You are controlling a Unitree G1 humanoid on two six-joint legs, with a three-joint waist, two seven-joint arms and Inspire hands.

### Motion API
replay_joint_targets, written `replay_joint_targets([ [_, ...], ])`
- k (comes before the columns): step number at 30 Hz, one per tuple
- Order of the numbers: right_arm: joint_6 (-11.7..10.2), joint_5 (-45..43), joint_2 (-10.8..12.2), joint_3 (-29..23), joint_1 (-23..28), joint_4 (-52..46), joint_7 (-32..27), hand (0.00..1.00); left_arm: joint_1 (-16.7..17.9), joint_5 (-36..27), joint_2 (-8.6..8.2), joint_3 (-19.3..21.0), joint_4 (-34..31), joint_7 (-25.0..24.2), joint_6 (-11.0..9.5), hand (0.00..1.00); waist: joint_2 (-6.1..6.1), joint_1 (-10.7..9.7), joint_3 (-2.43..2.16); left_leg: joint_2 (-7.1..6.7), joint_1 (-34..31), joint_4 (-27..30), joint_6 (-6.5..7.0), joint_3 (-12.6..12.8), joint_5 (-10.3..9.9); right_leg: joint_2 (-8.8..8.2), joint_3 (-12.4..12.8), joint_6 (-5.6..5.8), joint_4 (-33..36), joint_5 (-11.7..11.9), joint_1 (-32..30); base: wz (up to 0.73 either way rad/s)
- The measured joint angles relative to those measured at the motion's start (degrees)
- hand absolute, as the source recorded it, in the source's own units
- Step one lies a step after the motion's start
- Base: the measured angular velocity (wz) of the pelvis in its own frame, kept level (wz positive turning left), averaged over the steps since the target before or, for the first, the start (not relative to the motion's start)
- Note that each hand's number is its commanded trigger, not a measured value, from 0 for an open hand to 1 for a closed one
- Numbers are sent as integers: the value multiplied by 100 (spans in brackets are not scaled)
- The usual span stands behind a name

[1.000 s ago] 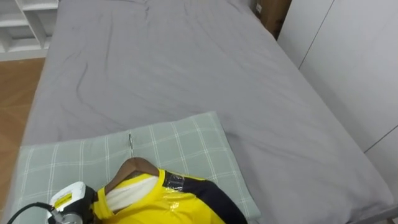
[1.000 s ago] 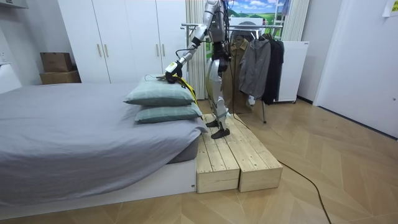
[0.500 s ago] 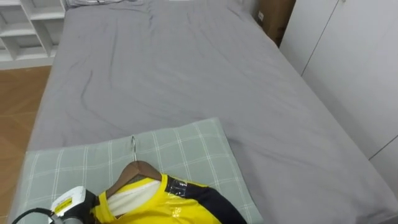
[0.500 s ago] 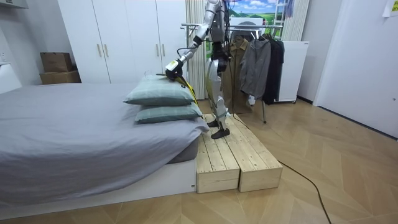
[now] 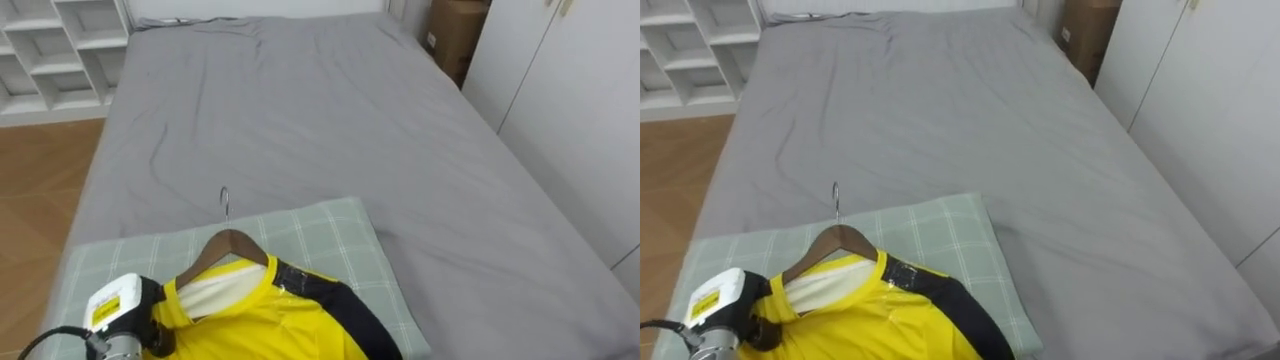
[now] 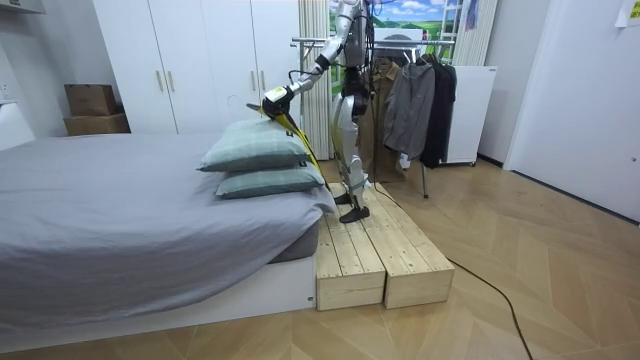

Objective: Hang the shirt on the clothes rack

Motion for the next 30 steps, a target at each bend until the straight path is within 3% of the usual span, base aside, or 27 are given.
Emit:
replay_joint_targets([
  [5, -2, 153, -3, 3, -2, -11, -93, 0, 38, -70, 0, 0, -543, 329, -29, 100, 31, 23, -14, -20, -14, -6, -12, -112, 8, -4, -72, -1, -26, -1, 26, 9],
  [14, -47, 392, -3, 4, -136, 164, -198, 0, 530, -285, -102, -6, -2036, 878, -107, 100, 81, 9, -37, -95, 125, -75, -15, -345, 12, -27, -274, 6, -197, 11, 299, 9],
  [17, -47, 391, -5, 1, -133, 165, -198, 0, 637, -302, -104, -5, -2530, 1175, -263, 100, 100, 37, -31, -97, 178, -112, -23, -371, 17, -31, -321, 6, -200, 11, 353, 10],
  [22, -36, 348, -6, -2, -128, 179, -145, 0, 645, -305, -111, 5, -2729, 1407, -360, 100, 171, 125, -48, -171, 459, -213, -28, -378, 21, -56, -302, 29, -333, -14, 609, 1],
  [25, -12, 335, -16, -5, -131, 257, -96, 0, 647, -297, -182, 27, -2829, 1504, -363, 100, 226, 163, -86, -192, 491, -241, -13, -379, 31, -70, -294, 38, -367, -14, 627, 0],
  [30, 58, 350, -17, -6, -118, 383, -41, 0, 825, -303, -180, 76, -3201, 1650, -363, 100, 232, 161, -87, -209, 568, -304, -21, -404, 47, -72, -314, 40, -377, -15, 714, 2],
])
